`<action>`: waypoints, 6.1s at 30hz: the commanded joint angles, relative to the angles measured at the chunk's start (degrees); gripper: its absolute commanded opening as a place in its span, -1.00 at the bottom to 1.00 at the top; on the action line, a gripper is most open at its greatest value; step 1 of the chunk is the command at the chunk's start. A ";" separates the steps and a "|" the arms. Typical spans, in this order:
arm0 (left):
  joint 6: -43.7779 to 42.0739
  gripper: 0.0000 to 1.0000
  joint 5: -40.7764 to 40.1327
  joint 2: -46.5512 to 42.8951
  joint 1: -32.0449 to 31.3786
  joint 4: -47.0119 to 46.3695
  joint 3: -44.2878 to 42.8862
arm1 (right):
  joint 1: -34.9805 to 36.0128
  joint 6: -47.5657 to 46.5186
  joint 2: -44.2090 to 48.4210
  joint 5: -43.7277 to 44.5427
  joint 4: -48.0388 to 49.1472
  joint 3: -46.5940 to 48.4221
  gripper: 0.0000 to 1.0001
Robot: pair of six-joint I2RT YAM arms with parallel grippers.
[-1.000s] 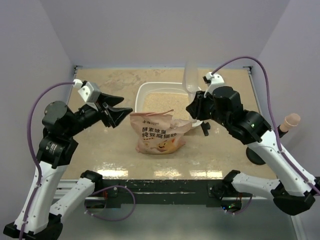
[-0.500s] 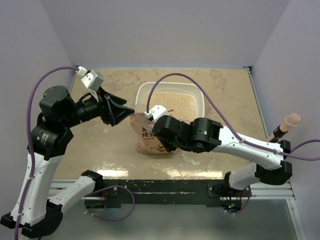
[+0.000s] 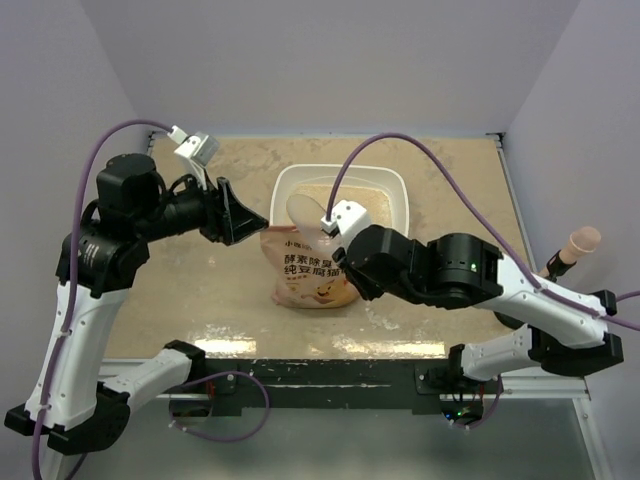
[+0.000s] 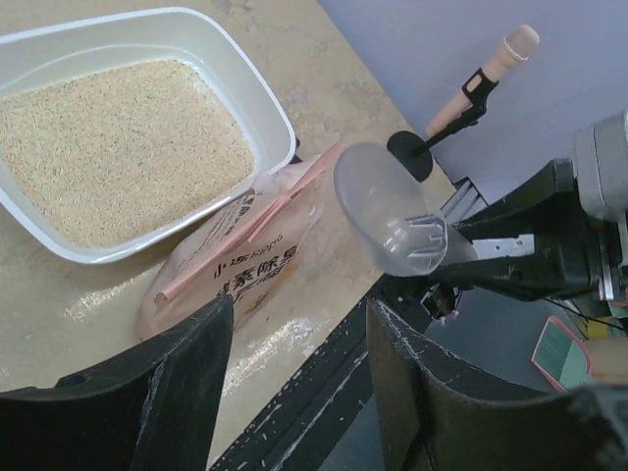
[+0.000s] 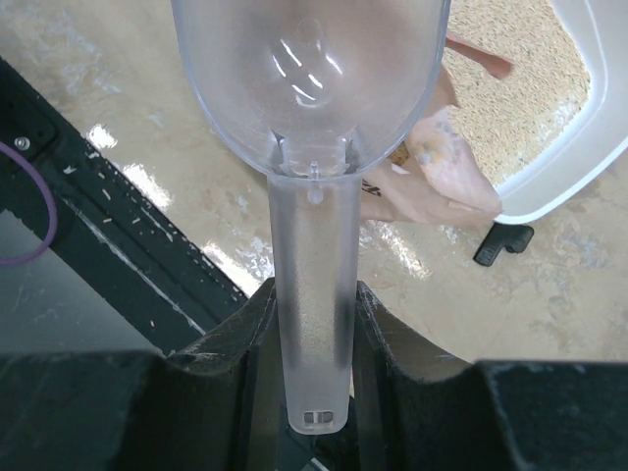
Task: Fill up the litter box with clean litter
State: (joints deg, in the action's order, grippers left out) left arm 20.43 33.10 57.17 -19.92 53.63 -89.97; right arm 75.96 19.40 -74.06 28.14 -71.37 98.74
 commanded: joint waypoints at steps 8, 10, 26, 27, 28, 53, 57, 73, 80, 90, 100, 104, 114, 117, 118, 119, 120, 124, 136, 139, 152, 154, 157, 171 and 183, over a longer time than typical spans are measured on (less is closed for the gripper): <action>2.87 0.22 4.08 3.21 -0.12 2.45 -4.77 | 3.84 -5.51 -4.77 -0.63 4.22 4.79 -1.00; 2.95 0.19 4.16 3.21 -0.12 2.45 -4.60 | 3.93 -6.04 -5.13 -0.19 4.66 4.80 -1.00; 2.52 -0.10 6.18 3.04 -0.20 0.43 0.94 | 5.95 -8.15 -11.28 0.16 4.75 10.60 -1.00; 2.43 -0.14 6.27 3.13 -0.12 0.43 1.03 | 6.12 -8.15 -11.28 0.16 4.93 10.42 -1.00; 2.34 -0.18 6.36 3.21 -0.12 0.34 0.85 | 6.30 -8.15 -11.28 0.16 4.93 10.25 -1.00; 1.72 -1.00 6.11 -1.70 -0.12 -6.25 5.07 | 6.39 0.81 -5.30 5.70 12.49 13.75 0.30; 2.33 -1.00 2.24 -4.16 -0.12 -9.76 6.21 | 5.95 5.54 -6.18 9.19 10.38 20.34 0.34; 10.42 -1.00 -13.32 -16.82 -0.12 -41.14 20.18 | -44.09 18.29 4.96 -47.54 55.42 -6.69 0.34; 12.80 -1.00 -11.22 -15.42 -0.03 -51.06 26.42 | -58.82 41.94 8.40 -76.64 98.50 -31.40 0.18; 14.56 -1.00 -9.81 -14.72 -0.03 -56.96 30.65 | -59.00 44.75 13.33 -81.31 105.20 -39.14 0.41; 17.10 -1.00 -7.70 -14.10 -0.03 -60.66 31.09 | -59.09 38.70 12.89 -79.12 98.09 -38.27 0.40; 18.07 -1.00 -6.65 -13.66 -0.03 -61.97 31.09 | -59.00 38.70 12.10 -80.25 99.23 -38.01 0.42; 19.65 -1.00 -5.77 -11.90 -0.03 -65.57 32.40 | -57.25 40.45 11.31 -84.65 102.92 -38.18 0.44; 20.27 -1.00 -5.33 -11.38 -0.12 -66.54 32.67 | -55.41 40.37 10.70 -84.92 103.28 -37.74 0.44; 20.27 -1.00 -5.42 -11.38 -0.03 -66.72 32.76 | -54.96 40.28 10.43 -85.18 103.37 -37.48 0.43; 20.36 -1.00 -5.33 -11.29 -0.03 -66.90 32.84 | -54.44 40.11 10.17 -85.01 103.19 -37.13 0.42; 20.36 -1.00 -5.59 -11.29 -0.03 -66.98 32.85 | -53.82 39.93 9.82 -84.83 102.84 -37.04 0.39; 20.18 -1.00 -5.42 -11.37 -0.03 -67.07 32.85 | -53.20 39.58 9.46 -84.57 103.10 -36.78 0.25; 19.13 -1.00 -5.15 -11.99 -0.03 -65.32 33.02 | -53.20 38.87 9.90 -83.69 102.30 -35.28 0.01; 19.04 -1.00 -5.42 -12.08 -0.03 -65.32 33.11 | -53.20 39.31 9.64 -83.78 102.84 -35.37 -0.09; 19.21 -1.00 -5.59 -12.17 -0.03 -66.02 34.16 | -52.50 41.95 9.64 -83.86 106.70 -36.78 -0.82; 18.78 -1.00 -5.94 -12.34 -0.03 -65.23 34.34 | -52.32 42.30 9.64 -83.86 106.97 -37.04 -1.00; 17.72 -0.29 -6.47 -12.78 -0.03 -64.00 34.25 | -52.32 41.87 10.42 -83.60 106.19 -37.04 -1.00; 5.16 0.48 -1.11 -14.80 -0.03 -41.60 28.72 | -54.69 12.63 16.14 -66.66 50.52 -14.04 -1.00; -14.07 0.55 8.65 -6.20 -0.03 -31.93 26.87 | -54.61 2.75 15.79 -48.53 21.98 -0.83 -1.00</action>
State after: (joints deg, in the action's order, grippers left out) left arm 16.58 40.21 48.40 -19.94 16.49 -60.31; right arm 21.37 26.46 -58.11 -26.24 -39.62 95.79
